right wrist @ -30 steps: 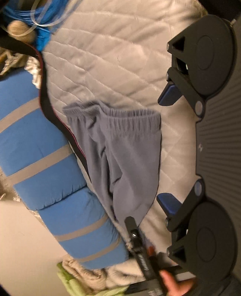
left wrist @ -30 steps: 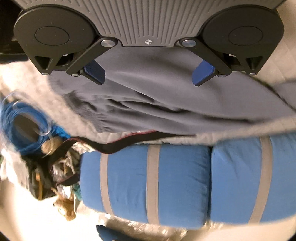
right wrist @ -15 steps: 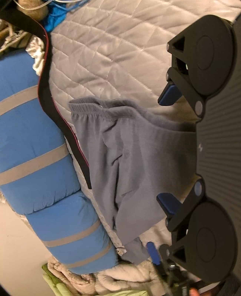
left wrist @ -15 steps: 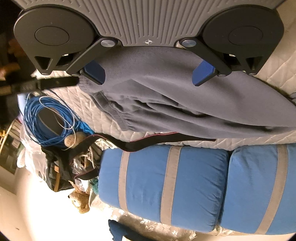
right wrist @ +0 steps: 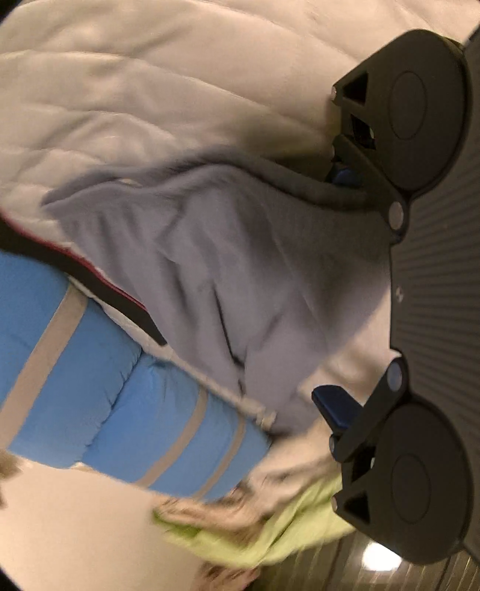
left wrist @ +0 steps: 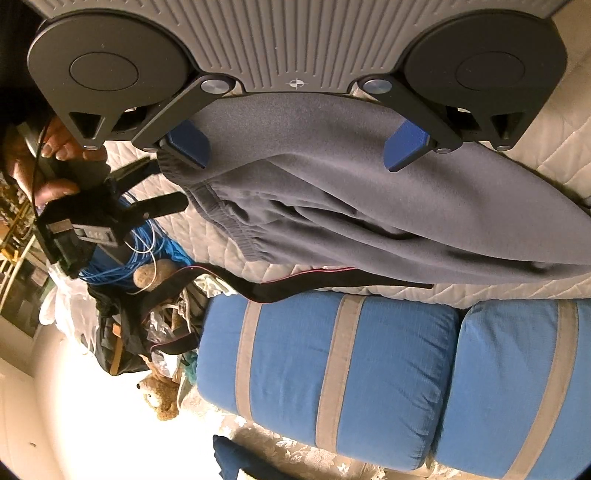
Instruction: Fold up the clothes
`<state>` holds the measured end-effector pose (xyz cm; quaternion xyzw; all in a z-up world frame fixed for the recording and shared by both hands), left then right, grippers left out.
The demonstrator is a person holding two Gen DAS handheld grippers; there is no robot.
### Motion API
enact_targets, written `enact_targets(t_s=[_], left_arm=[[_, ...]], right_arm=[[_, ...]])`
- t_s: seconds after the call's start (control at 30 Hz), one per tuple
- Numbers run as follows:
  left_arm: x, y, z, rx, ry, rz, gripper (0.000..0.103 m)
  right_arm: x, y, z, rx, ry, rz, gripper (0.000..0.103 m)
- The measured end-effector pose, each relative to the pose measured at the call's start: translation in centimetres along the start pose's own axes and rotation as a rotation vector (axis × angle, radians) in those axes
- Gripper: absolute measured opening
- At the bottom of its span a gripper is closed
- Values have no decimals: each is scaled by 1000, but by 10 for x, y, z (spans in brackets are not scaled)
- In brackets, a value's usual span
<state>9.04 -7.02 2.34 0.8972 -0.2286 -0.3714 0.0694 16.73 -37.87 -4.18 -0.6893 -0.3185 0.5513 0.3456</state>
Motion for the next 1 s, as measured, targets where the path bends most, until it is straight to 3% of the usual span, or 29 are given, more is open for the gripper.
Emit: enact_targets(t_s=[0.1, 0.27, 0.5, 0.6, 0.67, 0.73, 1.0], left_arm=[[-1, 0, 0, 3, 3, 4, 102], [-2, -2, 0, 0, 8, 7, 102], [-2, -5, -1, -7, 12, 9, 102], [-2, -6, -2, -5, 14, 8, 102], [-1, -6, -2, 3, 17, -8, 102], [0, -4, -1, 14, 17, -10, 102], [5, 3, 6, 101, 5, 31, 102]], right_arm=[[-4, 0, 6, 39, -1, -74, 102], [-10, -21, 18, -65, -40, -93, 100], [-10, -24, 35, -92, -92, -5, 86], [-6, -19, 45, -50, -94, 45, 69], [-3, -16, 53, -37, -78, 92, 38], [-2, -15, 62, -48, -57, 171, 16], [-12, -25, 89, -178, 83, 365, 11]])
Point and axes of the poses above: each gripper's, at about its wrist camera, not at the fingertips, and x roughly the way its jaws point, y to its right, z to its underside, the point moved 3 cm from there along x, roughly the way its jaws point, and after that the axes turned 7 degrees about -y, right-handed, at the moved point
